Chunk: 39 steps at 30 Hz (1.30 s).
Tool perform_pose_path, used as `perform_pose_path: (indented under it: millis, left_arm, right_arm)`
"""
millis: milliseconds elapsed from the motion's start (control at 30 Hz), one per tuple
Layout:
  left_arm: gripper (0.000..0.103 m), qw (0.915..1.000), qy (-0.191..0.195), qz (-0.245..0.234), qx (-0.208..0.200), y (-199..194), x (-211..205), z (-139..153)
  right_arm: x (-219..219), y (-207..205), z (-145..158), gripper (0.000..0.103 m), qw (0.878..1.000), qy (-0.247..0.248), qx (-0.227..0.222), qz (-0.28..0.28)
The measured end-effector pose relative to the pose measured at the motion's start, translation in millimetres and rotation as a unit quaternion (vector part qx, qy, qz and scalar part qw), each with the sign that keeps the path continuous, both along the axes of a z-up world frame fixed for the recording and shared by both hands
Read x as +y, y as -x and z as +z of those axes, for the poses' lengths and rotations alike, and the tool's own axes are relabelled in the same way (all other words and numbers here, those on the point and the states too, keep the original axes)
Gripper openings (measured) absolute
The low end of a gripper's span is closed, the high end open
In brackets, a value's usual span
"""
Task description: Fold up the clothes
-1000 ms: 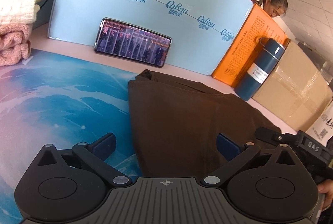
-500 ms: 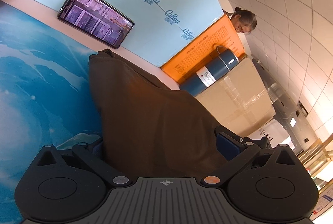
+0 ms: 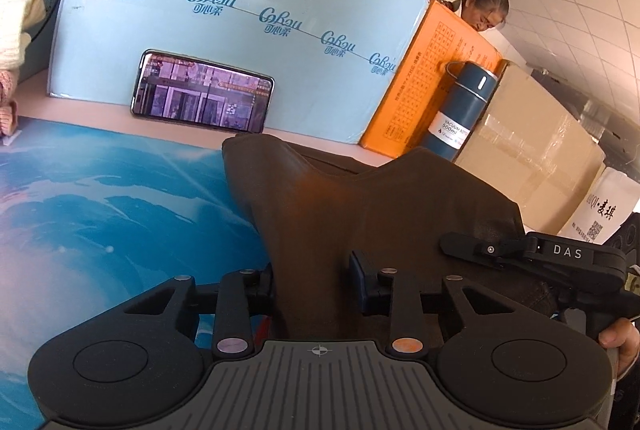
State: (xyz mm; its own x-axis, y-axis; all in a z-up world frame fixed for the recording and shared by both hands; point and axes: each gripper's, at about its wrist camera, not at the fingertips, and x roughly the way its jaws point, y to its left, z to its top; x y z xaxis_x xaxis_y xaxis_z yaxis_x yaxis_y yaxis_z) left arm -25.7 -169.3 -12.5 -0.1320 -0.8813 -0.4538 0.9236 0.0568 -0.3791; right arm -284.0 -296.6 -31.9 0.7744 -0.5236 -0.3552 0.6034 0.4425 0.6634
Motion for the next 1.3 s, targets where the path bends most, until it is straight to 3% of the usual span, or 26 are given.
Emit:
perform_pose_path:
  millis: [100,333,600,800,1067,1233,1300]
  left_arm:
    - [0.022,0.9999,0.009,-0.003,-0.013,7.5,1.9,3.6]
    - [0.02,0.9989,0.025,-0.032,-0.023,40.0,0.7,18.0]
    - [0.02,0.9916,0.064,-0.103,-0.044,98.6,-37.2,45.6]
    - [0.02,0.9818,0.088,-0.158,-0.057,153.1,-89.3,59.7]
    - [0.02,0.9782,0.101,-0.181,0.007,210.2,-158.3,51.5]
    - [0.02,0.9781,0.074,-0.181,0.073,228.1,-194.9,29.2]
    - [0.02,0.9794,0.06,-0.179,0.073,236.5,-207.4,18.9]
  right_arm:
    - [5.4,5.9,4.9,0.022,1.0,0.009,-0.029,0.005]
    - [22.7,31.0,23.4,0.02,0.997,0.034,-0.065,0.001]
    - [22.9,98.6,39.5,0.02,0.99,0.063,-0.096,-0.076]
    - [11.9,149.6,51.6,0.02,0.98,0.099,-0.104,-0.137]
    - [-47.9,196.9,51.4,0.02,0.973,0.11,-0.08,-0.185]
    - [-80.1,219.6,37.4,0.02,0.971,0.099,-0.059,-0.211]
    - [-91.4,223.4,29.0,0.02,0.971,0.091,-0.045,-0.216]
